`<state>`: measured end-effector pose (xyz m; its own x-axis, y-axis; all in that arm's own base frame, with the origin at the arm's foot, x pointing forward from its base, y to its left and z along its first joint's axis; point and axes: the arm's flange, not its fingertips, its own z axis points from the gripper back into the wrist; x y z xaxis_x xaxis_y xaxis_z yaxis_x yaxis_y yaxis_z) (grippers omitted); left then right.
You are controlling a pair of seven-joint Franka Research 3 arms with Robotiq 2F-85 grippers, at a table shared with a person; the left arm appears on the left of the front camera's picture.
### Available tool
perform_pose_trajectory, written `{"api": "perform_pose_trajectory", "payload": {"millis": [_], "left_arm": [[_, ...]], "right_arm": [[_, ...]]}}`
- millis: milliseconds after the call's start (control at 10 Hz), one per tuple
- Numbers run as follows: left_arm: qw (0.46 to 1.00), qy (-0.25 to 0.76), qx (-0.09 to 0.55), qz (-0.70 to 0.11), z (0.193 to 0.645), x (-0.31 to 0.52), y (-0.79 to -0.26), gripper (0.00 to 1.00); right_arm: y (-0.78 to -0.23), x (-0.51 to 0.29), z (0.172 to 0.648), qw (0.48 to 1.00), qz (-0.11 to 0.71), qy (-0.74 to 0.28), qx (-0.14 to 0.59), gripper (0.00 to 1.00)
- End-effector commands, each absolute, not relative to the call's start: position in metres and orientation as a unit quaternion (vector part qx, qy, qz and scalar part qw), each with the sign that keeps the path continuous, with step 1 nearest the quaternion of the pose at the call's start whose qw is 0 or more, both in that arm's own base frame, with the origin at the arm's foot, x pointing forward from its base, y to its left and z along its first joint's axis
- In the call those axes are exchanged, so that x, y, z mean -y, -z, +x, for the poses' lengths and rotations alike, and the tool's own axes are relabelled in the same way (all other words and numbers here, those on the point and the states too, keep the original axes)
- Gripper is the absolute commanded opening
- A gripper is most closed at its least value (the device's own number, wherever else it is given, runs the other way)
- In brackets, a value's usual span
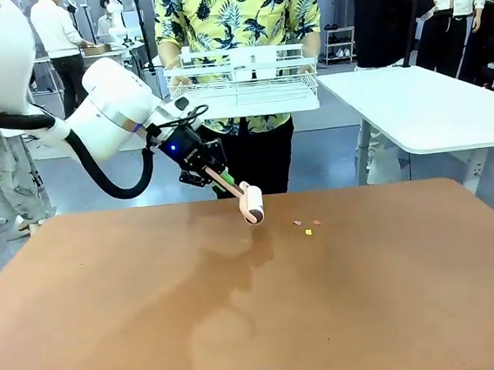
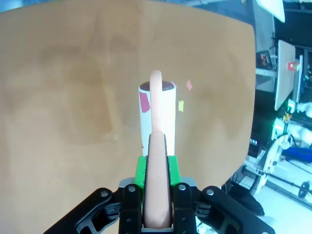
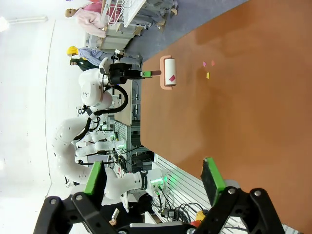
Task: Clean the table.
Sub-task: Clean the table with the Lint Roller when the human lifts the Dish drying rack.
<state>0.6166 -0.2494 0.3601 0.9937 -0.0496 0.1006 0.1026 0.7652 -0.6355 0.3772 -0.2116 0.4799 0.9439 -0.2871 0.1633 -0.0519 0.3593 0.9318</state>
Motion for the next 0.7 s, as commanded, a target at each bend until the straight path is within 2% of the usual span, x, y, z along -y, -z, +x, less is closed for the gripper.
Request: {"api": "perform_pose_trajectory", "payload": {"millis": [0, 200, 400, 600], "left_arm": [[0.94, 0.004, 0.061, -0.335, 0.633, 0.265, -0.353, 0.21], [0.933, -0.031, 0.05, -0.356, 0.646, 0.267, -0.342, 0.21], [0.931, -0.017, 0.025, -0.365, 0.652, 0.272, -0.334, 0.21], [0.933, -0.003, 0.028, -0.359, 0.654, 0.275, -0.331, 0.21]], "right_arm": [[-0.484, 0.211, 0.375, 0.806, 0.567, 0.071, 0.153, 1.0], [-0.484, 0.211, 0.375, 0.806, 0.567, 0.071, 0.153, 1.0], [-0.484, 0.211, 0.375, 0.806, 0.567, 0.071, 0.153, 1.0], [-0.484, 0.211, 0.375, 0.806, 0.567, 0.071, 0.153, 1.0]]}}
